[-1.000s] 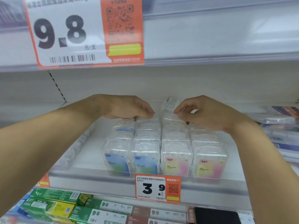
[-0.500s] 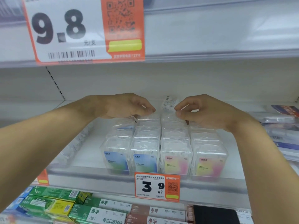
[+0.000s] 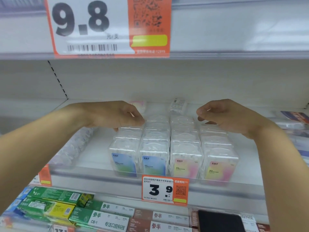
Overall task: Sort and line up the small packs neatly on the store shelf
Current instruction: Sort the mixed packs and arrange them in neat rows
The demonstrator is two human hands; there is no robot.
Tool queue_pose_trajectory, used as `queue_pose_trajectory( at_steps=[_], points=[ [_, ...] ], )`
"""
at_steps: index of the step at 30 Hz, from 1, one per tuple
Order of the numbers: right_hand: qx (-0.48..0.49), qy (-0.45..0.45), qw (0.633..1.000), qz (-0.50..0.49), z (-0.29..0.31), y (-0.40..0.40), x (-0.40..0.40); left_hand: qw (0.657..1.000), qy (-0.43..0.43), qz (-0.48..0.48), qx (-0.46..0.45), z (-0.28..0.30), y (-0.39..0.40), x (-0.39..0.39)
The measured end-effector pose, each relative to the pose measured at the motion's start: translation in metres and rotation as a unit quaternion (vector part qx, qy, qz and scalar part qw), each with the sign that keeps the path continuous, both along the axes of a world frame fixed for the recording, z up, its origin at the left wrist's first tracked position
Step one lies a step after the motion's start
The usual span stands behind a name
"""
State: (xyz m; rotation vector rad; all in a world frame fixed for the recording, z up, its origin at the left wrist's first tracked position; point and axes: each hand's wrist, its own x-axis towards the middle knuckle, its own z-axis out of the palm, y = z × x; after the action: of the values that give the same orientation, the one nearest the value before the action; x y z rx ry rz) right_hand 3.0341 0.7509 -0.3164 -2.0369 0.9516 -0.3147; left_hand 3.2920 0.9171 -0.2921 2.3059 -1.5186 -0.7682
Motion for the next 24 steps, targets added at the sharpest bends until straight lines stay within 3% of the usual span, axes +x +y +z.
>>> queue_pose_trajectory(
  at_steps=[3, 6, 8, 9, 11, 13, 15, 17, 20, 22, 24],
  points=[
    [-0.034, 0.035, 0.999, -0.022, 0.005, -0.008, 0.0, 0.999, 0.012, 0.024, -0.024, -0.006, -0.006, 0.007],
    [-0.104, 0.147, 0.983, -0.021, 0.018, -0.031, 0.018, 0.996, 0.028, 0.072, -0.05, -0.007, -0.016, 0.019],
    [-0.19, 0.233, 0.954, 0.0, 0.024, -0.043, 0.049, 0.988, -0.02, 0.1, -0.118, -0.013, -0.033, 0.033],
    [-0.233, 0.245, 0.941, 0.014, 0.023, -0.047, 0.067, 0.98, -0.066, 0.114, -0.148, -0.016, -0.044, 0.039],
    [-0.227, 0.217, 0.949, 0.031, 0.012, -0.058, 0.099, 0.968, -0.129, 0.115, -0.182, -0.026, -0.066, 0.052],
    [-0.161, 0.222, 0.961, 0.034, -0.005, -0.07, 0.117, 0.975, -0.131, 0.081, -0.159, -0.036, -0.083, 0.06],
    [-0.136, 0.276, 0.95, 0.054, -0.021, -0.077, 0.125, 0.986, -0.149, 0.023, -0.072, -0.048, -0.093, 0.066],
    [-0.206, 0.309, 0.923, 0.098, -0.031, -0.081, 0.129, 0.981, -0.191, -0.016, -0.012, -0.059, -0.097, 0.071],
    [-0.297, 0.315, 0.891, 0.136, -0.036, -0.085, 0.124, 0.975, -0.222, 0.013, -0.023, -0.066, -0.1, 0.078],
    [-0.243, 0.285, 0.919, 0.125, -0.028, -0.084, 0.112, 0.979, -0.198, 0.055, 0.005, -0.063, -0.097, 0.079],
    [-0.089, 0.177, 0.976, 0.09, -0.017, -0.084, 0.096, 0.986, -0.151, 0.077, 0.007, -0.061, -0.091, 0.082]
  ],
)
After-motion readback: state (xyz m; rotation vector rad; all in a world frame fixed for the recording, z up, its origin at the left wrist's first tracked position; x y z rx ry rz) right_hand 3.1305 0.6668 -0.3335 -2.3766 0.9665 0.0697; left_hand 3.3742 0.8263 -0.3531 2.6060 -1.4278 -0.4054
